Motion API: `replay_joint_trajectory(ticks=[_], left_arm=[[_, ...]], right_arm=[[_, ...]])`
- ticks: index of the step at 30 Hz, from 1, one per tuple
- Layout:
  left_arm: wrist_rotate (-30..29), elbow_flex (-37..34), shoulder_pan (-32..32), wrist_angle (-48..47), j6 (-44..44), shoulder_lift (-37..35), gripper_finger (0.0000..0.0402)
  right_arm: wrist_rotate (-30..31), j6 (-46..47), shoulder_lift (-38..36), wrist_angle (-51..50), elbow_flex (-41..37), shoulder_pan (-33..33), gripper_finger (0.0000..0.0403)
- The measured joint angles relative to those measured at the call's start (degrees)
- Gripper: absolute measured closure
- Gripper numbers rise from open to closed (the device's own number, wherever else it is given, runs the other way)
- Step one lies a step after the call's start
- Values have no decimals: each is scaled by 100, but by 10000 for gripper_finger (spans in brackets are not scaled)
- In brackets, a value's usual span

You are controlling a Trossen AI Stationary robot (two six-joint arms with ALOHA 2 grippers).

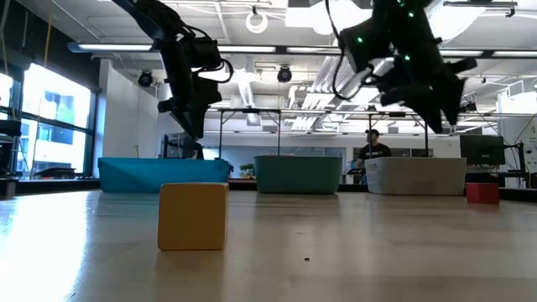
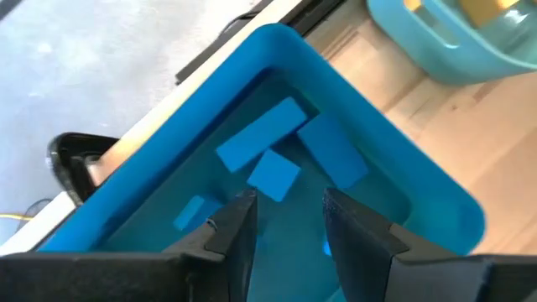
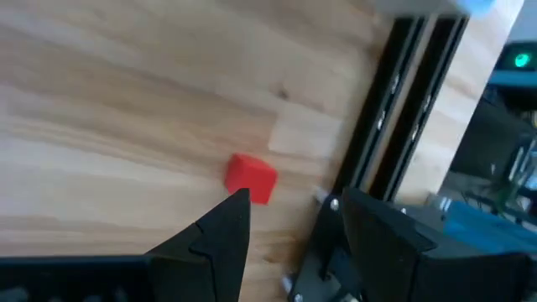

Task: Sort & place blocks by color
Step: Put the red block into the grey bin

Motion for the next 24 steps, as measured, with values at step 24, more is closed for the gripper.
replay_joint_trajectory(ticks=[24], left_arm=[[42, 0, -7, 81, -33, 2, 275]], right_arm=[[-1016, 958, -1912, 2852, -3196, -249, 226]])
